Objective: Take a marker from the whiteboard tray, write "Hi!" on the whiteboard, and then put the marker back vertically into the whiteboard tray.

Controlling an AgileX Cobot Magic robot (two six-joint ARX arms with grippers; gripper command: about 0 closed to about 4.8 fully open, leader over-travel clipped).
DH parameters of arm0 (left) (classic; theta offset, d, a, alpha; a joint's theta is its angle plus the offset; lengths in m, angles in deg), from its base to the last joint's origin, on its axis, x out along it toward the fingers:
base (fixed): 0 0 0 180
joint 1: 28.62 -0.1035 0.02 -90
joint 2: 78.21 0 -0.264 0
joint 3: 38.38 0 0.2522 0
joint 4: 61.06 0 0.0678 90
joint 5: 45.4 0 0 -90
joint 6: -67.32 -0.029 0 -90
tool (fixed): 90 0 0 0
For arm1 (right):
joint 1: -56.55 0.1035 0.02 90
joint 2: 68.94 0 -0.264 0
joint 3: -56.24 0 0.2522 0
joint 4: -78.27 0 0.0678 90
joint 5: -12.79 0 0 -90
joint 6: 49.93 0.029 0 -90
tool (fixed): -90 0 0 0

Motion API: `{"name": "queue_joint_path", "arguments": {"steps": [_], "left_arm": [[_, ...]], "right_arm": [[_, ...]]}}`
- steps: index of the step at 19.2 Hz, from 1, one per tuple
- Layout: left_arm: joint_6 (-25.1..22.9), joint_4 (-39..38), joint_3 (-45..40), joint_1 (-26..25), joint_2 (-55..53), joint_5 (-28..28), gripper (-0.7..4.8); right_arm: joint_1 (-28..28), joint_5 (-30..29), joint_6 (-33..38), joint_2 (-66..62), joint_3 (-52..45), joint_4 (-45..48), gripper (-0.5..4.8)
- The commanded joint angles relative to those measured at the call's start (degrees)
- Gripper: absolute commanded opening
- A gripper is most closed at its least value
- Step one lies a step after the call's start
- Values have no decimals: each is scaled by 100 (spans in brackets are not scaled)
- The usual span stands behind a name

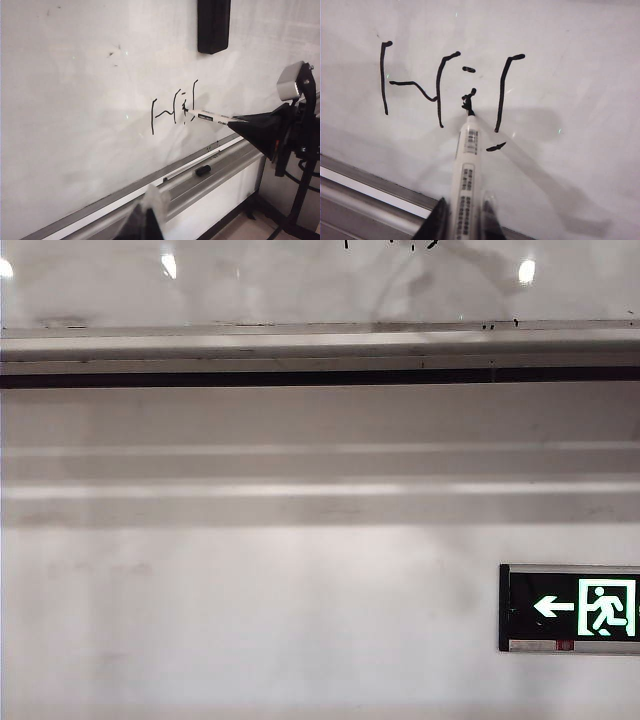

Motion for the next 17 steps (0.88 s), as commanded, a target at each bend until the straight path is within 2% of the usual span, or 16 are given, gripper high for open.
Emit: {"name": "queue_joint_path", "arguments": {"steps": [1, 17], "left_arm": [[17, 105, 28, -4, 13, 39, -6], [17, 50, 28, -4, 13, 39, -6]], "right_arm": [[-15, 157, 7, -2, 33, -24, -5], [-15, 155, 7, -4, 33, -413, -5]]}}
